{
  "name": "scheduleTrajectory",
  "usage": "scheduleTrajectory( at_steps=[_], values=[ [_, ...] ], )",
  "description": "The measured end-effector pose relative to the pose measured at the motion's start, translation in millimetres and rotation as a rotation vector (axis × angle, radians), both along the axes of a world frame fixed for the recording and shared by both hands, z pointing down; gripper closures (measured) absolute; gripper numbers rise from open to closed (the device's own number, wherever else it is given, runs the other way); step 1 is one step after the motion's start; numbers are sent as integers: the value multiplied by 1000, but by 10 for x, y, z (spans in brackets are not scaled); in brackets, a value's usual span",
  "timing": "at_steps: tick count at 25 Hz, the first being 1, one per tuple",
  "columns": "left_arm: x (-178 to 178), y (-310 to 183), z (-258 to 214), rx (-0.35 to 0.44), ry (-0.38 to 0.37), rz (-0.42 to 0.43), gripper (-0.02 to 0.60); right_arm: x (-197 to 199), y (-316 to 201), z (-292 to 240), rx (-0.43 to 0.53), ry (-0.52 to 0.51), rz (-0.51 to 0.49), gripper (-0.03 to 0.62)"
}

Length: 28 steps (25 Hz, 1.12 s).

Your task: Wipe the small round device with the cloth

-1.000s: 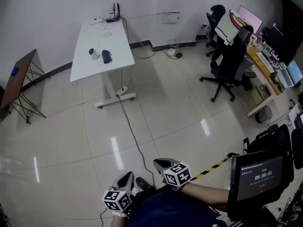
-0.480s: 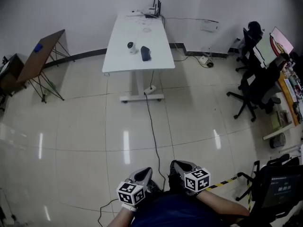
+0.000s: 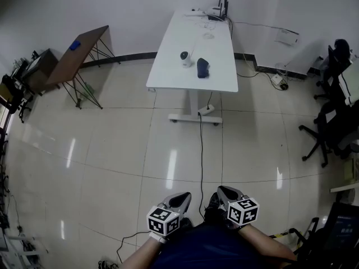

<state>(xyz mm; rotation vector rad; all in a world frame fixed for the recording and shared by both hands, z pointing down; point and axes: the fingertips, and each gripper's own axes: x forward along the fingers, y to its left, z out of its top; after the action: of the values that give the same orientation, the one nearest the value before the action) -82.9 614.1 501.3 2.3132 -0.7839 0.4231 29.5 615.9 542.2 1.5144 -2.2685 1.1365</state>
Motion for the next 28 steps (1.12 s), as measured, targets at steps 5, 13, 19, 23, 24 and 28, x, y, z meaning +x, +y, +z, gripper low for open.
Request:
scheduleTrajectory(
  at_steps=[5, 13, 19, 23, 24, 28],
  values=[
    [398, -441, -135, 30, -8, -41, 578, 417, -437, -62, 24, -19, -4, 579],
    [751, -806, -149, 42, -32, -63, 578, 865, -902, -76, 41, -46, 10, 579],
    [763, -1135, -78, 19, -33, -66, 578, 802, -1166, -10, 22, -63, -11, 582],
    [754, -1496, -44, 25, -10, -37, 578, 792, -1477, 35, 15, -43, 18, 582],
    [729, -1616, -40, 26, -4, -31, 578, 784, -1573, 32, 14, -37, 29, 582],
    [616, -2134, -93, 37, 26, -8, 578, 729, -2004, -66, 30, -15, 66, 583]
  ],
)
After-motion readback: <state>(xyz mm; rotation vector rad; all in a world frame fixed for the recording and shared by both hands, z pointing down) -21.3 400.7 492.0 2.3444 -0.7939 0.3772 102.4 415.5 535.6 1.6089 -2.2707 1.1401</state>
